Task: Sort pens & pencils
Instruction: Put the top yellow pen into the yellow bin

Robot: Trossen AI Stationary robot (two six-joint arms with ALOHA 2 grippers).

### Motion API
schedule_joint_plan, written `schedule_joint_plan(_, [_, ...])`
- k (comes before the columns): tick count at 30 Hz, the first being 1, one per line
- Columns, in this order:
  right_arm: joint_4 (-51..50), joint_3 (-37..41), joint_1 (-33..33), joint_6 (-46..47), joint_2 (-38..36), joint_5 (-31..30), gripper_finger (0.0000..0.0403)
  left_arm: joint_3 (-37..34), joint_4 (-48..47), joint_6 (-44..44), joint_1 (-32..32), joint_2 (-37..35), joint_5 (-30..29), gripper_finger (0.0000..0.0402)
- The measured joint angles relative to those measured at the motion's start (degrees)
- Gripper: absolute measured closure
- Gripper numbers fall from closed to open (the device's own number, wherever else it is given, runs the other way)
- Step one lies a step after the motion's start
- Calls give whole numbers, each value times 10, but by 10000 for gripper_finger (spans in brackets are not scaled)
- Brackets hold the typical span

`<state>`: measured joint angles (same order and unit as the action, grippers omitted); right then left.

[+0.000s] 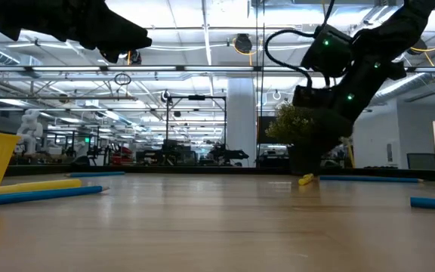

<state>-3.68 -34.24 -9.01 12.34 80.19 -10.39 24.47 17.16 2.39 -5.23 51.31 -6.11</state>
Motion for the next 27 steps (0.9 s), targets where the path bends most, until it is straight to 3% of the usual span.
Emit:
schedule_joint_plan(3, [-6,0,-11,144,0,-2,269,0,-5,-1,0,0,0,261])
schedule_joint_plan(6, [-7,0,-20,211,0,-3,269,0,-6,-5,0,0,0,261])
schedule_joint_plan(10, [-13,0,-27,251,0,-46,269,0,-7,-14,0,0,0,261])
schedule_joint_plan(18, [-26,0,-31,308,6,-75,269,0,-8,-14,0,0,2,261])
schedule_joint_plan(27, [-14,1,-30,351,41,-75,269,0,-12,-31,0,0,5,261])
